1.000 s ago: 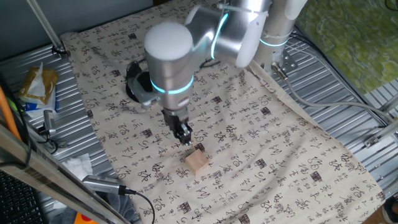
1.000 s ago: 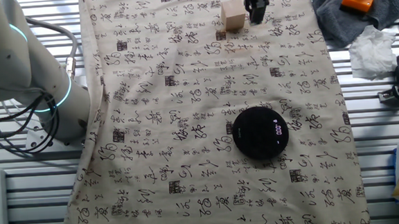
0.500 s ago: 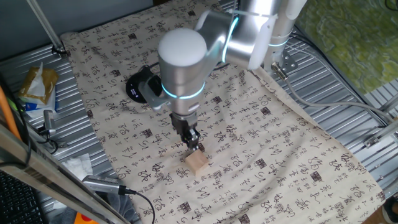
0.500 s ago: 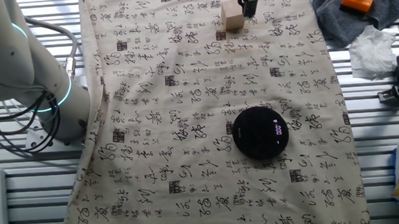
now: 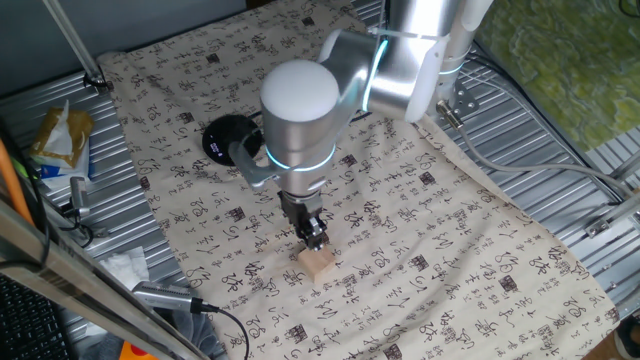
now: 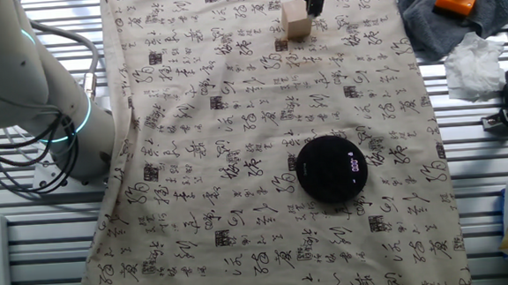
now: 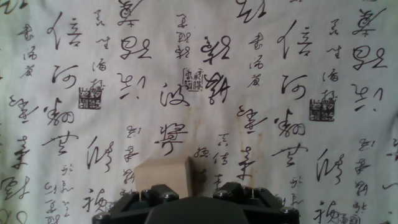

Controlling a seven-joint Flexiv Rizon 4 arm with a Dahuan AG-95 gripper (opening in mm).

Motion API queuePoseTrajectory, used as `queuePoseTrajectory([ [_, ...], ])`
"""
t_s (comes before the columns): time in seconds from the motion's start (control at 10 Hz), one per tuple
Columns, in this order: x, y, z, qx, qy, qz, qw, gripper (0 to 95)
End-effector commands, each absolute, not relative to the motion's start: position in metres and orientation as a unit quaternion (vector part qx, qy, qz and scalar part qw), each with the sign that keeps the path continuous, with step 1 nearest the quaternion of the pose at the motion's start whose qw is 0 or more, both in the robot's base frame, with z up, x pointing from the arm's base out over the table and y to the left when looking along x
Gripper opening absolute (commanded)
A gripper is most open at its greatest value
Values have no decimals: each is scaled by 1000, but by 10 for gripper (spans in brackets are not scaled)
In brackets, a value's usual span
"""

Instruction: Place the block on the scale

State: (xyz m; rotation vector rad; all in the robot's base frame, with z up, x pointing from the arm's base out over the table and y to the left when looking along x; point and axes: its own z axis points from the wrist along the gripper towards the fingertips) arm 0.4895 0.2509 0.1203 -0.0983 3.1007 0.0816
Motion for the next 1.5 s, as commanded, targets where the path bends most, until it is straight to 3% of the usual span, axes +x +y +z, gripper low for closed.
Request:
queuePoseTrajectory([
  [0.1,491,256,118,-27,999,26,21,570],
  [1.1,492,261,104,-21,999,35,32,570],
  [1.5,500,268,97,-24,999,36,2,570],
])
